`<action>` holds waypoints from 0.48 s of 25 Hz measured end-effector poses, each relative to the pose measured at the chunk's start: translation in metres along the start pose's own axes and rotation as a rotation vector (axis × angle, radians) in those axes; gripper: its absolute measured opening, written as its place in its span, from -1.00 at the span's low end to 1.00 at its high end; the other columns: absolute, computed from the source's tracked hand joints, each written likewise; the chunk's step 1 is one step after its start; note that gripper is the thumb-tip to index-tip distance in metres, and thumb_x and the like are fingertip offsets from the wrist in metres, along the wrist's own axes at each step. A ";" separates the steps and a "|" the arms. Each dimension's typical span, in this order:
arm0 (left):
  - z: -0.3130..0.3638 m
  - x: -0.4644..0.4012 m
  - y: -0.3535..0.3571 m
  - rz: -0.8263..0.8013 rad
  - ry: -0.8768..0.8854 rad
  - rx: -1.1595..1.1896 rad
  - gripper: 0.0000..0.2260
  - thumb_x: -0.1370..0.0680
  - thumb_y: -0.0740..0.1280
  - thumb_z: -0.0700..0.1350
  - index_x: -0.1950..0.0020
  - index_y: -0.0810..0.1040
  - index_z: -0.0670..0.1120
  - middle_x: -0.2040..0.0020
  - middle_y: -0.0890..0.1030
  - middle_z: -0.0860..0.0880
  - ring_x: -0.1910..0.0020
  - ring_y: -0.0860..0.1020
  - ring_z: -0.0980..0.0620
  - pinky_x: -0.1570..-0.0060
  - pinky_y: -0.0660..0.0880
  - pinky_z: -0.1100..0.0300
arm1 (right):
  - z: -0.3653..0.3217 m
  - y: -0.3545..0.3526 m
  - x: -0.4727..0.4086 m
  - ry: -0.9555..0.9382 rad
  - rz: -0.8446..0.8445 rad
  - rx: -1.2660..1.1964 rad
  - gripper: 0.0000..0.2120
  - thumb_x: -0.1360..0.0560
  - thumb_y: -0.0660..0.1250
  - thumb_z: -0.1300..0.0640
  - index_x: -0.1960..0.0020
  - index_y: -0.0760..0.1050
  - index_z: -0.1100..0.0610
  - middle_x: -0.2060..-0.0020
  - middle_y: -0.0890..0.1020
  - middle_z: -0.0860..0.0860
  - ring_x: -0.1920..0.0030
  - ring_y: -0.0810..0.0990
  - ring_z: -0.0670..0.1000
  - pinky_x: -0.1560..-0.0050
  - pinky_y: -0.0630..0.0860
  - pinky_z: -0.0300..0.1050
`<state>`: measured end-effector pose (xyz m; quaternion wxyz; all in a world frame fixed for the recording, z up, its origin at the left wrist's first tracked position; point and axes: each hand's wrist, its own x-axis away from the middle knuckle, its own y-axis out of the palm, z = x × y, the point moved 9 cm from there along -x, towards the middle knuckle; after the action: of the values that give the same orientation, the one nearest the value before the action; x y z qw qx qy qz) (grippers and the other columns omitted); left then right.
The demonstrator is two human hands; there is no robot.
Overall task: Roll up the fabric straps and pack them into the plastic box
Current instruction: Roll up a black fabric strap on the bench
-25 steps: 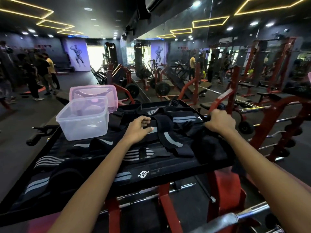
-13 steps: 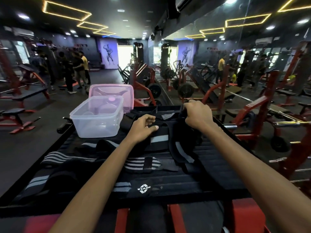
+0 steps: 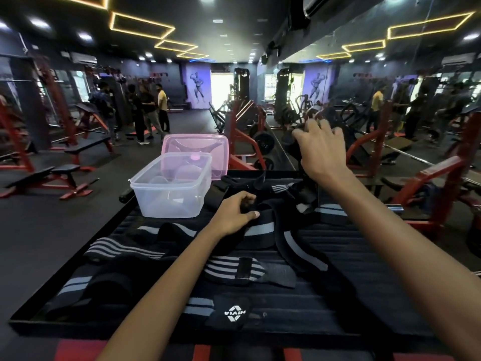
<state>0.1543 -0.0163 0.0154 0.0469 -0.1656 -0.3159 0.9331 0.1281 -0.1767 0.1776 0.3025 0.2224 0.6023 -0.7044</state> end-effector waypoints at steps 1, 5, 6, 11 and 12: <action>0.002 -0.002 -0.001 -0.018 0.005 0.005 -0.63 -0.48 0.43 -0.17 -0.28 0.50 -0.12 -0.18 0.58 -0.04 -0.15 0.52 0.09 -0.10 0.40 0.31 | 0.000 -0.007 -0.007 0.008 0.041 -0.015 -0.61 -0.45 0.28 0.38 -0.25 0.47 0.15 -0.19 0.46 0.18 -0.25 0.37 0.24 -0.17 0.33 0.15; 0.007 -0.007 -0.011 0.010 0.026 0.079 -0.63 -0.48 0.43 -0.16 -0.28 0.49 -0.10 -0.18 0.58 0.00 -0.13 0.52 0.10 -0.11 0.40 0.32 | -0.006 -0.023 -0.031 -0.016 0.197 -0.108 -0.63 -0.45 0.24 0.43 -0.22 0.47 0.20 -0.11 0.47 0.20 -0.15 0.40 0.24 -0.06 0.34 0.13; 0.007 -0.009 -0.016 0.031 0.028 0.135 -0.64 -0.49 0.43 -0.15 -0.27 0.49 -0.09 -0.18 0.58 0.00 -0.13 0.54 0.08 -0.12 0.42 0.31 | -0.010 -0.024 -0.033 -0.029 0.242 -0.133 -0.64 -0.44 0.25 0.45 -0.20 0.48 0.21 -0.08 0.49 0.21 -0.12 0.42 0.24 -0.02 0.35 0.13; 0.000 -0.021 -0.037 0.099 -0.059 0.455 -0.66 -0.56 0.34 -0.07 -0.32 0.45 -0.05 -0.18 0.56 0.00 -0.12 0.56 0.06 -0.14 0.52 0.08 | -0.036 0.003 -0.026 -0.118 0.366 -0.217 -0.67 -0.32 0.40 0.45 -0.03 0.55 0.20 0.10 0.53 0.18 0.07 0.49 0.22 0.17 0.38 0.03; -0.002 -0.022 -0.039 0.109 -0.081 0.512 -0.65 -0.57 0.32 -0.07 -0.35 0.42 -0.04 -0.17 0.55 -0.01 -0.14 0.56 0.04 -0.14 0.52 0.06 | -0.041 0.015 -0.022 -0.142 0.354 -0.247 -0.68 -0.31 0.41 0.44 -0.01 0.56 0.19 0.12 0.52 0.16 0.09 0.49 0.21 0.20 0.35 -0.02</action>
<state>0.1751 0.0121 0.0434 0.0240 -0.1276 -0.0615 0.9896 0.1520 -0.1348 0.1743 0.4880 0.2356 0.6127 -0.5753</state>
